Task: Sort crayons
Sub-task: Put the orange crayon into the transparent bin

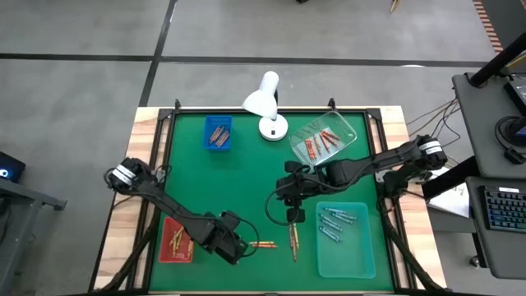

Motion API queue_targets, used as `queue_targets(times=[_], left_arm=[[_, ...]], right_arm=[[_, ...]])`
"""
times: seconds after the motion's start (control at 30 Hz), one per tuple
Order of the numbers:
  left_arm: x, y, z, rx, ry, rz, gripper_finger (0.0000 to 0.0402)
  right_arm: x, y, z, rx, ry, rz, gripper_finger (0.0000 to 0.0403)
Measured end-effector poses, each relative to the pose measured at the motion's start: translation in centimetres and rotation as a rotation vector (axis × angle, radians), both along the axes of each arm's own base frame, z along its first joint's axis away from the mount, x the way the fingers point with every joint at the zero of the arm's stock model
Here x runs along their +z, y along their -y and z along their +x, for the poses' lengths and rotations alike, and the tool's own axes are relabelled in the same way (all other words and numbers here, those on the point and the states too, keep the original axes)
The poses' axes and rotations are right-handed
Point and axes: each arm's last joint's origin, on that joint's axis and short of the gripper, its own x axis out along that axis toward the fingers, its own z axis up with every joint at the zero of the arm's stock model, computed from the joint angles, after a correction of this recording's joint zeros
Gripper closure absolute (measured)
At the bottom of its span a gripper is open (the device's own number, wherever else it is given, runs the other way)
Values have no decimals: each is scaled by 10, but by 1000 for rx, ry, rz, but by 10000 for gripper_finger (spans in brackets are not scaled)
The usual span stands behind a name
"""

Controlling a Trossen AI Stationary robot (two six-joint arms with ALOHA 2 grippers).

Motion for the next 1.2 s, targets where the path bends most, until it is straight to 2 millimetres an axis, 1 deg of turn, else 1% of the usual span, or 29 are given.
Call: queue_targets(times=[0.2,0.47,0.7,0.97,1.07,1.2], left_arm=[[-7,-1,-2,2,-18,53,254],[-18,7,-2,-10,-22,58,253],[-22,15,-5,-12,-22,52,253],[-32,16,-4,-13,-46,70,253],[-35,17,-4,-13,-52,81,259],[-40,17,-3,-14,-59,94,283]], right_arm=[[-6,0,-2,-1,-23,-3,319],[-6,-6,-3,8,-24,5,317],[-7,-8,-4,7,-25,9,312],[-7,-8,-4,8,-24,8,321],[-7,-8,-4,7,-24,9,318],[-7,-8,-4,4,-24,11,313]])
